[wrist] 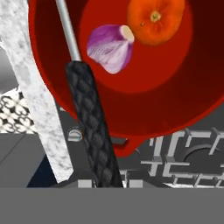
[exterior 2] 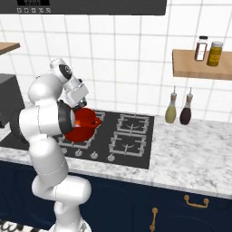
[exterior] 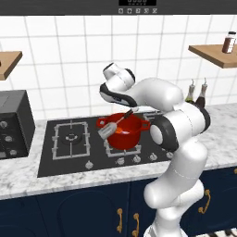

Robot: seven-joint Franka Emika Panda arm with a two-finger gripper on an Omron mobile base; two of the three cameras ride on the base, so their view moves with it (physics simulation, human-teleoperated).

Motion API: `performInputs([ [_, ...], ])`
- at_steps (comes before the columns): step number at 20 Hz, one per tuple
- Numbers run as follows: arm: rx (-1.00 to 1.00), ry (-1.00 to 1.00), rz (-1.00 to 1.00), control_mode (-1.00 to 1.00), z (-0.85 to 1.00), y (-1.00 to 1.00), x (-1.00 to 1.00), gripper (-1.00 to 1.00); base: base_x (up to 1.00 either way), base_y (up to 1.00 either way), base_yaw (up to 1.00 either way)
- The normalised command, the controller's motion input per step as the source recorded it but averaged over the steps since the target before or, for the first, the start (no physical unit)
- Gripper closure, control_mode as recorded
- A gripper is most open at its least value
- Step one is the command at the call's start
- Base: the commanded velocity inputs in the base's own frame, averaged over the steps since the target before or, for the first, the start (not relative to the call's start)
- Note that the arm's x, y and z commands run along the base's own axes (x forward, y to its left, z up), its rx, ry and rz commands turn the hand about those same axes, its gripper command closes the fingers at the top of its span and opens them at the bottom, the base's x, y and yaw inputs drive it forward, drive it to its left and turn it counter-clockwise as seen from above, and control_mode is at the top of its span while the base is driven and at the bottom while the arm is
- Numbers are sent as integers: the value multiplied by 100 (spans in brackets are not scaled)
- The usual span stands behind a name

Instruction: Put the squash and onion in the pot. Retrieve the spatula and lightly stir the vegetables in the pot.

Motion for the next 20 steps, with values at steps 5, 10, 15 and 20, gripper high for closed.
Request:
performInputs([
  [5, 0, 0, 20, -100, 42, 1, 4, 100, 0, 0, 0],
  [10, 0, 0, 14, -100, 47, -13, 7, 100, 0, 0, 0],
  [15, -2, -8, 5, -100, 17, -41, 16, 100, 0, 0, 0],
  [20, -13, -1, 0, -100, -10, -33, 5, 100, 0, 0, 0],
])
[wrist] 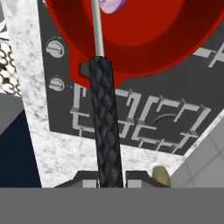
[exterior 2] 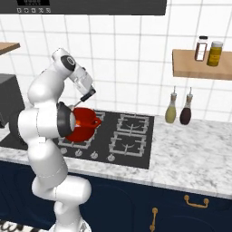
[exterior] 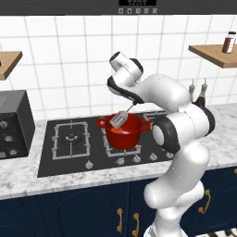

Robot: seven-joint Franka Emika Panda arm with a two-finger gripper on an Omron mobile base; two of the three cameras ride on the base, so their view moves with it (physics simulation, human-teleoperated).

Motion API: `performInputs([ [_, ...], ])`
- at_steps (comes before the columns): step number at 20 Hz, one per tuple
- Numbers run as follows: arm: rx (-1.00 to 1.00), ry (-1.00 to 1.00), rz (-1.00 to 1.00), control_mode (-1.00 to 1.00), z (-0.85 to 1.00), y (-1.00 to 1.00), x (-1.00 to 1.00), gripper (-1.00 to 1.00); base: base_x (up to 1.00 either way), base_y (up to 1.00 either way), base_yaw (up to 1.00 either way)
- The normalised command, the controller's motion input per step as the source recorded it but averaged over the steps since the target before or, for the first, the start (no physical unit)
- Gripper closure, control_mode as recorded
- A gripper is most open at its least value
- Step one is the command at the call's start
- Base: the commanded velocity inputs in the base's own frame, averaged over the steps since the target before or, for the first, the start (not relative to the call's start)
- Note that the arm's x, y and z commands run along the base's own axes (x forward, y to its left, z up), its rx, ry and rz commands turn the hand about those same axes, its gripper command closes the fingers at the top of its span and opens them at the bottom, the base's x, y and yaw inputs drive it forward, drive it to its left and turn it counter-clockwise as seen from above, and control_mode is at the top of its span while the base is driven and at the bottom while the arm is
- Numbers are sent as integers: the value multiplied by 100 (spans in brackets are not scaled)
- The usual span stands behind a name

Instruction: Put the squash and onion in the pot. Retrieve the spatula and lightly stir the vegetables in the pot.

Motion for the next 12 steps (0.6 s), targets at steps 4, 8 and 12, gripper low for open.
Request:
performInputs([
  [4, -17, -4, 5, -100, -4, 1, 26, 100, 0, 0, 0],
  [8, -15, -1, 4, -100, 2, 3, 14, 100, 0, 0, 0],
  [12, -20, -9, 5, -100, 5, 6, 20, 100, 0, 0, 0],
])
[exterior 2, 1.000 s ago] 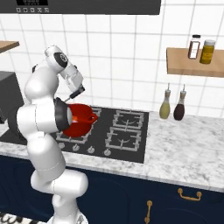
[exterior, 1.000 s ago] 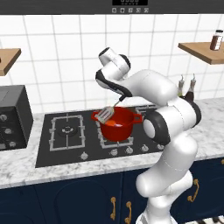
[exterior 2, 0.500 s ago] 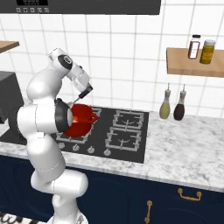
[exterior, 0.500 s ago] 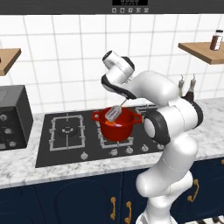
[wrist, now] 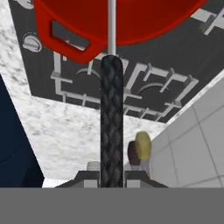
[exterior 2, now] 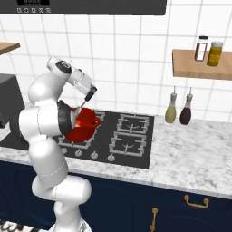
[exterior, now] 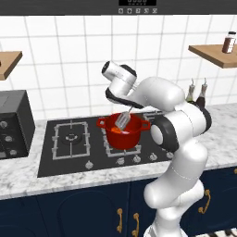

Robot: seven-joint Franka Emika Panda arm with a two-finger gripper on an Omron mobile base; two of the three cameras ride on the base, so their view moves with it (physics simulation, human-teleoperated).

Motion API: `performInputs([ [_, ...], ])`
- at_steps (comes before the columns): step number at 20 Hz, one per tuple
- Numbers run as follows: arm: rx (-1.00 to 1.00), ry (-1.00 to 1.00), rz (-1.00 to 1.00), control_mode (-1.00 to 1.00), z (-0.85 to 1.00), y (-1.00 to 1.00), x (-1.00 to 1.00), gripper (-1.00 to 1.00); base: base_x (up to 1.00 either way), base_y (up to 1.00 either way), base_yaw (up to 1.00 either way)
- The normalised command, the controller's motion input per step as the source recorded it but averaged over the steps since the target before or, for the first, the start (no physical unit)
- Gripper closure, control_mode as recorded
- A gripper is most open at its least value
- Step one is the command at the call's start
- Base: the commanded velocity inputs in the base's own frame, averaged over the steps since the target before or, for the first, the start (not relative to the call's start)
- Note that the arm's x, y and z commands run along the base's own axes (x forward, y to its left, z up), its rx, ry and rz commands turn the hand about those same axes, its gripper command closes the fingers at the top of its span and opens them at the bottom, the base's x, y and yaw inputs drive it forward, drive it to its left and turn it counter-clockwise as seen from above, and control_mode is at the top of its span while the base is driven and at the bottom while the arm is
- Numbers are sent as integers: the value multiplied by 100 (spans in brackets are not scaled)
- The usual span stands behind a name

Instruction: Put the squash and onion in the pot. Retrieve the spatula and lightly stir the vegetables in the pot.

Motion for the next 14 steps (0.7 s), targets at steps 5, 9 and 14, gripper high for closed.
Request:
performInputs([
  [5, -26, -9, 13, -100, 9, 0, 6, 100, 0, 0, 0],
  [9, -27, -2, 15, -100, -1, 17, 17, 100, 0, 0, 0],
  [14, -9, 1, 9, -100, -7, 51, 27, 100, 0, 0, 0],
])
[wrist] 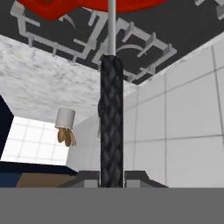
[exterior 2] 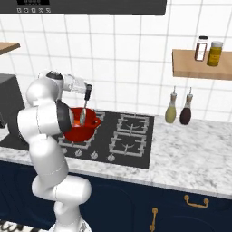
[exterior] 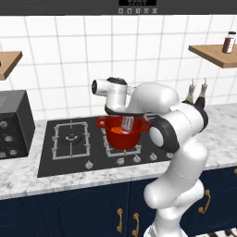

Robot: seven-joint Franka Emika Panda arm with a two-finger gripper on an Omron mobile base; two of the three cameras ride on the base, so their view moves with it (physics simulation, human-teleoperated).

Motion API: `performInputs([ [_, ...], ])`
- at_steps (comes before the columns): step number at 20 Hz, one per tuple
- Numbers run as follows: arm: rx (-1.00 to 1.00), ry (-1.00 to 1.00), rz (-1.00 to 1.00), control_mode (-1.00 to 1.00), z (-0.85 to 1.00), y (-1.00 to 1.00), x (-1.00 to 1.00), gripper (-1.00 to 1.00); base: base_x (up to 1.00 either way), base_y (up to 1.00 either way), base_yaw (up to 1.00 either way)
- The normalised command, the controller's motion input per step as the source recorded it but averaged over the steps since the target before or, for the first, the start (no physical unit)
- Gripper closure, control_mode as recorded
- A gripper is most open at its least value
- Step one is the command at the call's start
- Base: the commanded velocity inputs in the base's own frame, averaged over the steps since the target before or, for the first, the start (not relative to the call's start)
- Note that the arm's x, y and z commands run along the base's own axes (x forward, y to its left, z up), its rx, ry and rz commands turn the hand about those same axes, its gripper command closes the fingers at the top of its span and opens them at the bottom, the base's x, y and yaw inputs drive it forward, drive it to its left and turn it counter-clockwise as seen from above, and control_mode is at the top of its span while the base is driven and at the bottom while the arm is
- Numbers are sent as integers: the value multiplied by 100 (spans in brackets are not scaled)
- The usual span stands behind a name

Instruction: Put the squash and onion in the pot. Retrieve the spatula and lightly stir the vegetables in the pot.

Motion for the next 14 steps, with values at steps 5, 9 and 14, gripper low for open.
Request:
performInputs([
  [5, -6, 0, 0, -100, -24, 59, 36, 100, 0, 0, 0],
  [9, -12, 0, 0, -100, -74, 54, 14, 100, 0, 0, 0],
  [14, -11, 0, 0, -100, -63, 29, 0, 100, 0, 0, 0],
])
